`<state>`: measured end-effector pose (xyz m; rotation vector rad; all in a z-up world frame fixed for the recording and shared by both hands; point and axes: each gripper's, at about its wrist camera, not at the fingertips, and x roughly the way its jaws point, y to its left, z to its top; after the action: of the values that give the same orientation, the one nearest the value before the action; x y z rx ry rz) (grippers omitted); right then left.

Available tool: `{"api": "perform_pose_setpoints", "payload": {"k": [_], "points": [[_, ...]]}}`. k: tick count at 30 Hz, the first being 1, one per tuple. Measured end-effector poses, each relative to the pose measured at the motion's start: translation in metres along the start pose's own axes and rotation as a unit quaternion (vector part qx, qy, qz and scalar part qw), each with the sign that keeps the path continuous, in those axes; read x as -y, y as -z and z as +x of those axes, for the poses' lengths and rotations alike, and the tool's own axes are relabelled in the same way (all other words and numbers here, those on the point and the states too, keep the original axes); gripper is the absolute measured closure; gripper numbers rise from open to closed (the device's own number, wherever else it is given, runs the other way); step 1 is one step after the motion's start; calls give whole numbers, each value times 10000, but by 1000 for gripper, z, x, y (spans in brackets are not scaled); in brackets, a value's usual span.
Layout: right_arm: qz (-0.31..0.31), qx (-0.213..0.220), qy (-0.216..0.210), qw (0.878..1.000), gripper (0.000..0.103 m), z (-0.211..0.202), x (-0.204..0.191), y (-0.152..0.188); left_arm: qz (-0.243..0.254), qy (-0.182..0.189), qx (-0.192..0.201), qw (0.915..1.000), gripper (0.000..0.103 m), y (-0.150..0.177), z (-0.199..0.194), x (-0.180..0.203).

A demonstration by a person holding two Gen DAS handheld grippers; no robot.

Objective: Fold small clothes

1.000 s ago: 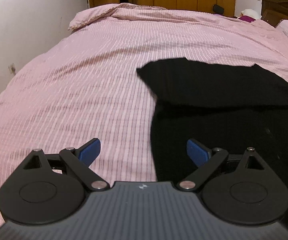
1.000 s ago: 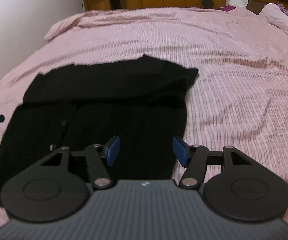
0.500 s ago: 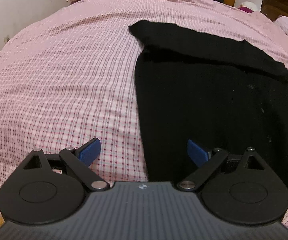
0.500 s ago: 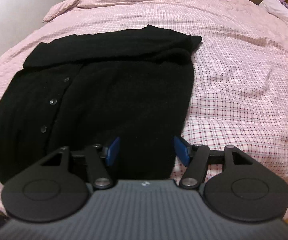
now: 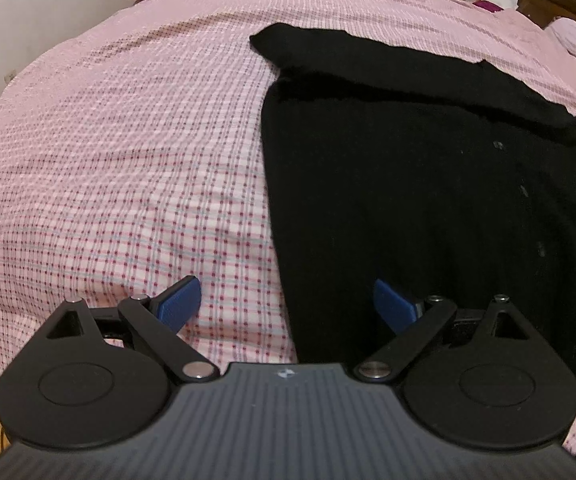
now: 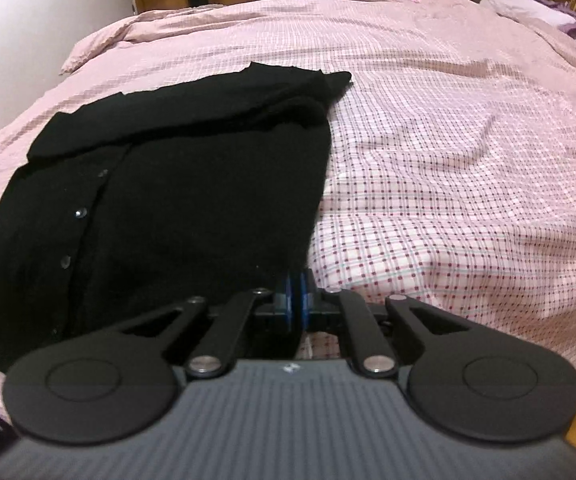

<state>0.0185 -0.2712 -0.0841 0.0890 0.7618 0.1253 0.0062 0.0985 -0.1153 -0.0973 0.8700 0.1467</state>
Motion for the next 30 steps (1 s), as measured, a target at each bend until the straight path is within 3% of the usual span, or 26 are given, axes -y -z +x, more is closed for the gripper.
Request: {"api": "perform_pose_setpoints", "payload": {"k": [4,8,9,20,25,30], "points": [[24,4,-38,10000,90,-4,-2,1,-56,142,-200,9997,7,10,-1,-2],[172,-69,-226,9996,46,-14,-7,7,-42,247,-258,9994,7,17,-5,-4],[217,-73,-270,9994,43,-17,-7,9,-33,269,-253,9993,7,18,-7,-3],[7,-575,-916,9941,43,-20,-19,23,62,1035,-389,9938,15,30,-2,10],[178,-651,-1069,9920,43,-8,-18,26,199,1112,-463,9925,16,32,4,18],[172,-627,-1116,9916,43,-10,-17,29,181,1198,-501,9914,35,34,2,24]]}}
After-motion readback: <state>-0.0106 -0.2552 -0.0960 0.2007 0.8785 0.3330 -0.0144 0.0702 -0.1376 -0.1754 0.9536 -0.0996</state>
